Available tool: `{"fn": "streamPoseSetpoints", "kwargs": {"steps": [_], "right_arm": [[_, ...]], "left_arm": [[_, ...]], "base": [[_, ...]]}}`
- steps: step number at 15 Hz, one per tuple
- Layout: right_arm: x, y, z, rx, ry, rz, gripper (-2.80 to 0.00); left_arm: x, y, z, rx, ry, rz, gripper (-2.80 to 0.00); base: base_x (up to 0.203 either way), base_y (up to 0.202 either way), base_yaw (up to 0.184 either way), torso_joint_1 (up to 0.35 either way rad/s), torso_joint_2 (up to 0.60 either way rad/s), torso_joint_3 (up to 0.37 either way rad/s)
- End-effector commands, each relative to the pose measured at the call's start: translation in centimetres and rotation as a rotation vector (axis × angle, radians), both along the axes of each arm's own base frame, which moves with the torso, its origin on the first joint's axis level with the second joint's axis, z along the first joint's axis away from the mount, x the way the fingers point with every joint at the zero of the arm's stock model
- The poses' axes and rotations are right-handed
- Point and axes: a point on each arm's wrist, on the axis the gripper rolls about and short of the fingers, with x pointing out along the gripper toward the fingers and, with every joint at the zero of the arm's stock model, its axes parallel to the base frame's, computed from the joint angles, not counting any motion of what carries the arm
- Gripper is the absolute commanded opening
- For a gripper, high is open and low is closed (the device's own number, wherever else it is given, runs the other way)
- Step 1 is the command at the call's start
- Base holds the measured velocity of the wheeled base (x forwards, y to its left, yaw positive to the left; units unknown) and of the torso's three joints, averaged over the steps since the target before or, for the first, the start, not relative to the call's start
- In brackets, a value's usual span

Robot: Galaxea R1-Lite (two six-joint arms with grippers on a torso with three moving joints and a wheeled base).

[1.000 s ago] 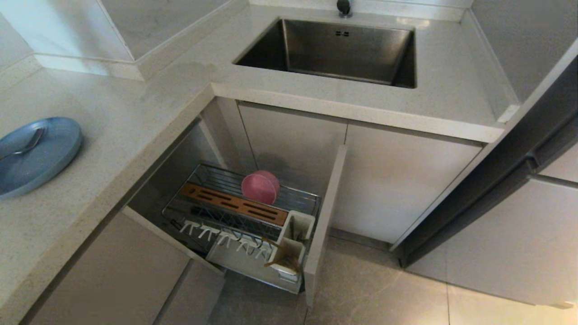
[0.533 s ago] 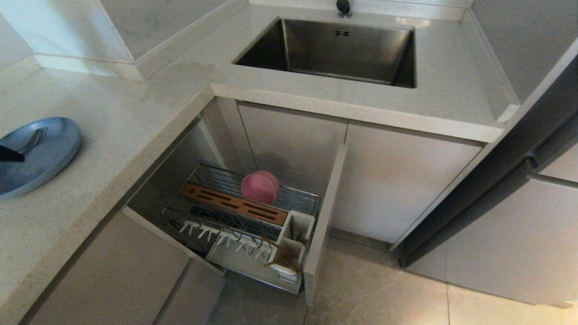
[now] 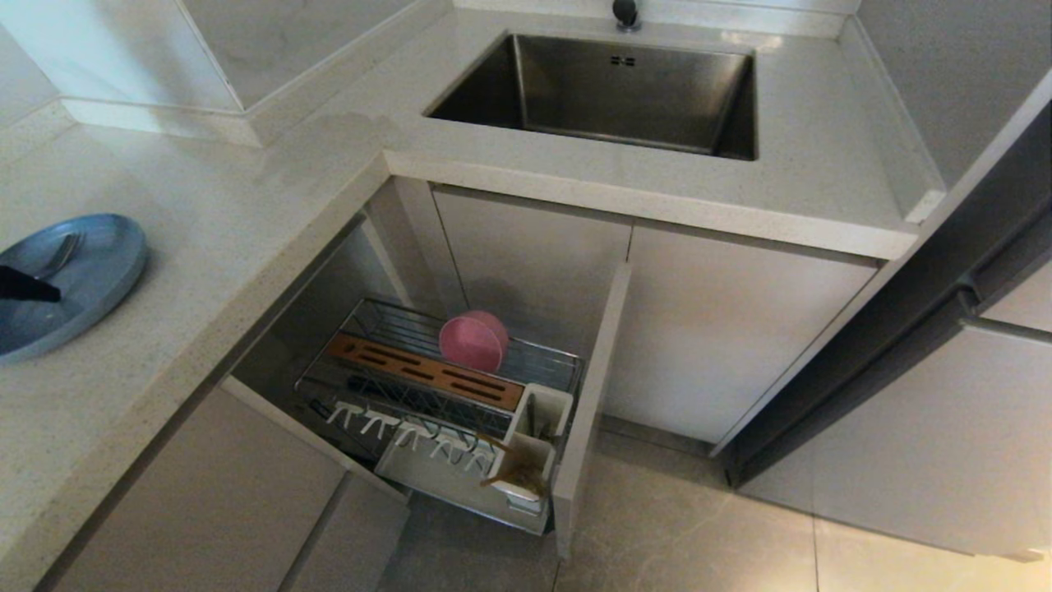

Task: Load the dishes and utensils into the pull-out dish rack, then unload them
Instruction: Pick up the fork and place it in the cupboard

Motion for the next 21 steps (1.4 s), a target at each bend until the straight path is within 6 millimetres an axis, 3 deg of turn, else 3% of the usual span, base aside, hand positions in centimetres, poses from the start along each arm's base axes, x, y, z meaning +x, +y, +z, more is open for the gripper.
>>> {"fn": "streamPoseSetpoints", "kwargs": {"steps": [1,14,15,21], "right_arm": [[-0.01,0.0,0.0,0.0,-0.001,0.0,-2.8],[-0.01,0.0,0.0,0.0,-0.001,0.0,-2.8],[-0.01,0.0,0.0,0.0,-0.001,0.0,-2.8],[-0.01,0.0,0.0,0.0,-0.001,0.0,-2.8]], "left_arm": [[-0.09,-0.03,-0.11,-0.006,0.012,0.002,0.0],[-0.4,-0.57,-0.54,-0.059,0.061,0.004,0.0],[-0.4,-0.57,-0.54,-0.058,0.061,0.004,-2.8],[-0.43,-0.84,-0.39,-0.061,0.056,0.001,-2.8]], "base": [[0.0,0.0,0.0,0.0,0.0,0.0],[0.0,0.0,0.0,0.0,0.0,0.0],[0.0,0.0,0.0,0.0,0.0,0.0],[0.0,0.0,0.0,0.0,0.0,0.0]]}}
